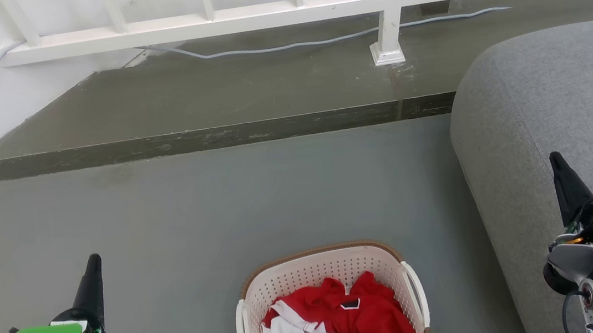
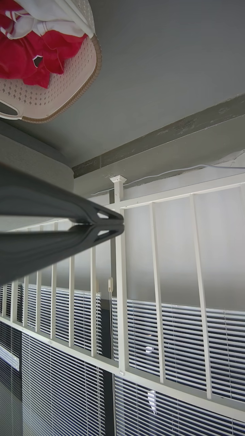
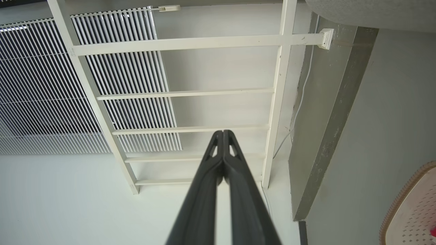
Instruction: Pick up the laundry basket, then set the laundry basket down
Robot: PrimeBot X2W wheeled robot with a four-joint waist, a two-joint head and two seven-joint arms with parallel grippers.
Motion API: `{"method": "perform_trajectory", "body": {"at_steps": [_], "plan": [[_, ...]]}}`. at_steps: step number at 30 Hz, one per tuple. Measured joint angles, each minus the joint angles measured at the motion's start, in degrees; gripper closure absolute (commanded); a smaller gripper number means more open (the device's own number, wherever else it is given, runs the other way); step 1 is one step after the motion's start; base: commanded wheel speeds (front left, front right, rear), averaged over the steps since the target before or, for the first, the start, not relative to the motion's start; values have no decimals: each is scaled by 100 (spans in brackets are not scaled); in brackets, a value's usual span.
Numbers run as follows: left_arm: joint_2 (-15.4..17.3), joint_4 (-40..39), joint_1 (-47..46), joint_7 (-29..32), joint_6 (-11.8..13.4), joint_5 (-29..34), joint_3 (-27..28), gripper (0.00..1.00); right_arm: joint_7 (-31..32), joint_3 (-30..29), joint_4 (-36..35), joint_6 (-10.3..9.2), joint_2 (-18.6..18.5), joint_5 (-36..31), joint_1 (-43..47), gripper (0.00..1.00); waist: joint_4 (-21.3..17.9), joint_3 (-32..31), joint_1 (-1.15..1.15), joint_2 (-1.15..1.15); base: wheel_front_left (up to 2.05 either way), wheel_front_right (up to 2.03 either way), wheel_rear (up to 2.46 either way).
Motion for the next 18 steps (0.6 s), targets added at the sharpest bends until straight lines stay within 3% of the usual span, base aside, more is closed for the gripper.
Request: {"method": "perform_trajectory", "body": {"at_steps": [18], "plan": [[-1, 0, 0, 0, 0, 0, 2, 100, 0, -3, 0, 0, 1, 0, 0, 100, 0, 0, 0, 0, 0, 0, 0]]}}
